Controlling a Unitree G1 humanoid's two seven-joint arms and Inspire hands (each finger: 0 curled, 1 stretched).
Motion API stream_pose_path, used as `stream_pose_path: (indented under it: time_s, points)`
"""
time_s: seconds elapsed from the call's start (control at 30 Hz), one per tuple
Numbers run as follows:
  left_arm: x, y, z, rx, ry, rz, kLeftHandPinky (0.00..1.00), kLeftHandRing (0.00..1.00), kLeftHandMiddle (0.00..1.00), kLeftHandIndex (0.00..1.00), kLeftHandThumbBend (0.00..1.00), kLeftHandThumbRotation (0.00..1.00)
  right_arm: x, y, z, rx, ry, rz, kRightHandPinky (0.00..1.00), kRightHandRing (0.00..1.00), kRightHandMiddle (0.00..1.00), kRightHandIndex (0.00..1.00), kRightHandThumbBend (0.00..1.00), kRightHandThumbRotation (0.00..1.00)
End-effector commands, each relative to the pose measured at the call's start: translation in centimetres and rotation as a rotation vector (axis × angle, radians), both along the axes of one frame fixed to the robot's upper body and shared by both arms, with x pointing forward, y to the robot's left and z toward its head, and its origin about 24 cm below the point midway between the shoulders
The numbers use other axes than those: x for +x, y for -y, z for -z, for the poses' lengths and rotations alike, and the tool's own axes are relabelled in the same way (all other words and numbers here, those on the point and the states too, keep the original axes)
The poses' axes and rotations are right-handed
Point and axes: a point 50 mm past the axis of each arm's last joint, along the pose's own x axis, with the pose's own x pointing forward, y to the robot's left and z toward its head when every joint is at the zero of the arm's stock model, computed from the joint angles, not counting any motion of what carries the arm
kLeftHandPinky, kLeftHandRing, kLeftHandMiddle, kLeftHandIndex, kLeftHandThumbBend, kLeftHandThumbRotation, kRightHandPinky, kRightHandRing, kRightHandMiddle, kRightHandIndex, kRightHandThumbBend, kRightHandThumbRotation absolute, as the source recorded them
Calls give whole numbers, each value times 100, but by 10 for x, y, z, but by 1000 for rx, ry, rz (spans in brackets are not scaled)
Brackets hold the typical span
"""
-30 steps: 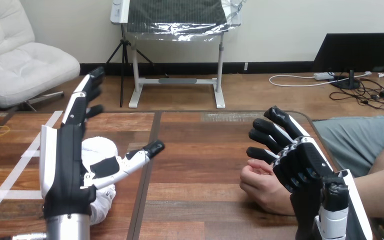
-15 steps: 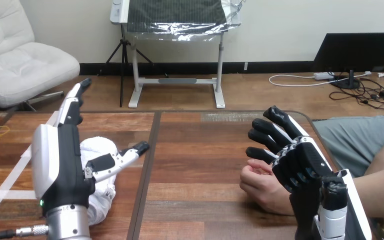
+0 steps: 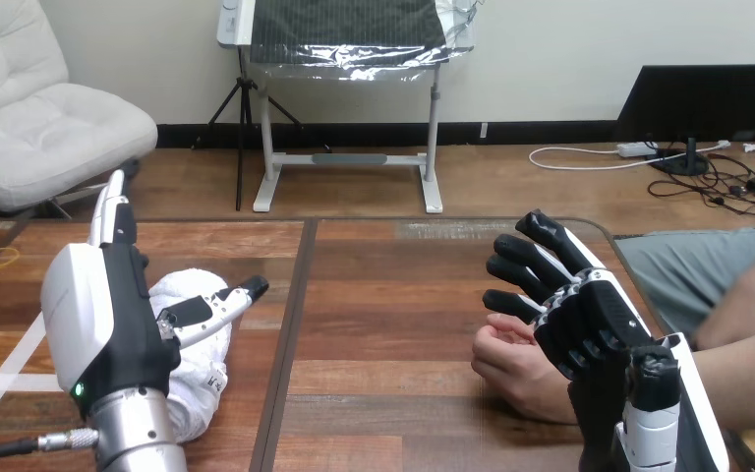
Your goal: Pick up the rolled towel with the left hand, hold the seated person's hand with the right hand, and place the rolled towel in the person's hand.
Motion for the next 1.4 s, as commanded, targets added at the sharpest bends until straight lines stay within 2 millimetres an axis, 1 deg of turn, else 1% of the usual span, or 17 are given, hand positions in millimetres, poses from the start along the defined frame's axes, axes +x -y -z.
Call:
stream_pose_path:
  time_s: [0.0,0.27,0.67,1.07,1.2,1.27,1.3,1.37]
  points:
    - [17,9,-10,6,27,5,65,88,93,94,96,9,9,-1,-16,2,101,-4,78,84,85,88,74,100]
    - [23,10,-5,10,-35,-36,65,88,92,94,95,15,10,-1,-16,-1,108,-4,78,84,85,88,74,100]
    - [33,10,-1,22,-94,-93,63,84,89,92,95,18,10,-2,-16,2,108,-1,77,84,85,87,76,100]
    - [43,9,2,39,-167,-130,60,83,89,92,96,21,10,-3,-16,11,113,-3,77,84,85,87,76,100]
    - [46,9,3,61,-197,-146,65,85,90,92,95,22,11,-3,-16,10,113,-4,76,83,85,87,76,100]
    - [48,9,4,83,-208,-155,69,86,90,91,95,23,10,-3,-16,11,113,-6,76,83,84,87,76,100]
    - [49,8,5,95,-212,-159,75,87,90,91,96,24,10,-4,-16,11,113,-6,76,83,84,87,76,100]
    - [50,8,6,121,-225,-165,79,87,90,90,96,24,11,-4,-16,10,115,-5,76,83,84,87,76,100]
